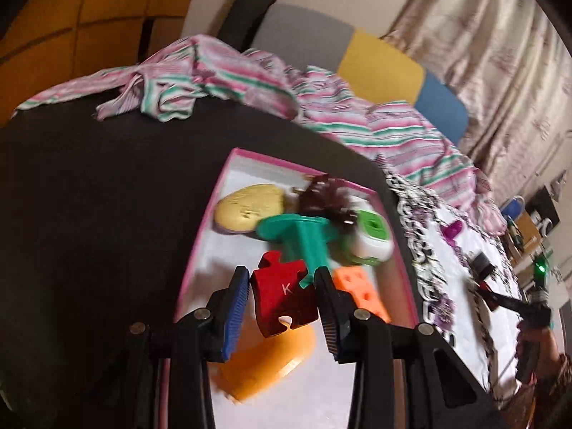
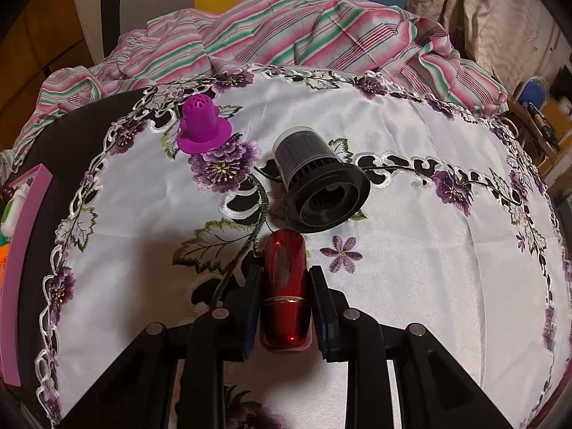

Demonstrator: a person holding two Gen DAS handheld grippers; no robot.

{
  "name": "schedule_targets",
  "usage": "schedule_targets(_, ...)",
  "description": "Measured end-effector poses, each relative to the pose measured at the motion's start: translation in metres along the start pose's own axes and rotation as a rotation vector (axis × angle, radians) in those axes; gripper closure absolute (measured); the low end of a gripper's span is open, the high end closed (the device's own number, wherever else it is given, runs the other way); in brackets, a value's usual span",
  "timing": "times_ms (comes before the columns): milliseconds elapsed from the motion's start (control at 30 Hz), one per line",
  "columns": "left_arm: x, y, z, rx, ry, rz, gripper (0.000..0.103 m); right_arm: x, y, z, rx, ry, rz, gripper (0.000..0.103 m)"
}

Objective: Organize rigid objects
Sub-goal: 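Carry the red K puzzle piece into the tray and open the left tool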

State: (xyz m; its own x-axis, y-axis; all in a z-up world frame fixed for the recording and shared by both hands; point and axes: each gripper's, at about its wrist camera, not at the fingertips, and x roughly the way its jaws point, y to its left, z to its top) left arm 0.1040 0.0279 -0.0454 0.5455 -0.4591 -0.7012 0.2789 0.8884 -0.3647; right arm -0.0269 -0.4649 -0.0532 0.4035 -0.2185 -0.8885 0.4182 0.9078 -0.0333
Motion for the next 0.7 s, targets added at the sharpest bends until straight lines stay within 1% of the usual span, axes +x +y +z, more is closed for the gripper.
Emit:
schedule_targets(133,0.01,0.006,0.003,-0.012,0.003,0.023,0.066,0.001,-0.002,0.0,0.003,0.004,-0.005,0.077)
schedule_targets(267,0.02,0.009,0.005,-0.029,0.026,0.042,0.065,0.003,-0.001,0.0,0.0,0.009,-0.009,0.077)
schedule_targets(333,0.021,0.01,0.005,-0.033,0.033,0.061,0.061,0.003,-0.001,0.0,-0.002,0.01,-0.008,0.077)
schedule_targets(400,0.016,0.009,0.002,-0.037,0.019,0.067,0.057,0.003,-0.001,0.0,-0.001,0.009,-0.007,0.077)
schedule_targets(500,0.001,0.007,-0.003,-0.036,-0.023,0.08,0.056,0.002,-0.002,0.0,0.0,0.008,-0.006,0.077)
schedule_targets(567,-0.008,0.006,-0.008,-0.032,-0.042,0.071,0.056,0.002,-0.002,0.0,0.001,0.007,-0.001,0.077)
schedule_targets(700,-0.022,0.001,-0.024,-0.019,-0.042,0.038,0.056,-0.003,0.001,0.001,0.005,-0.006,0.022,0.077)
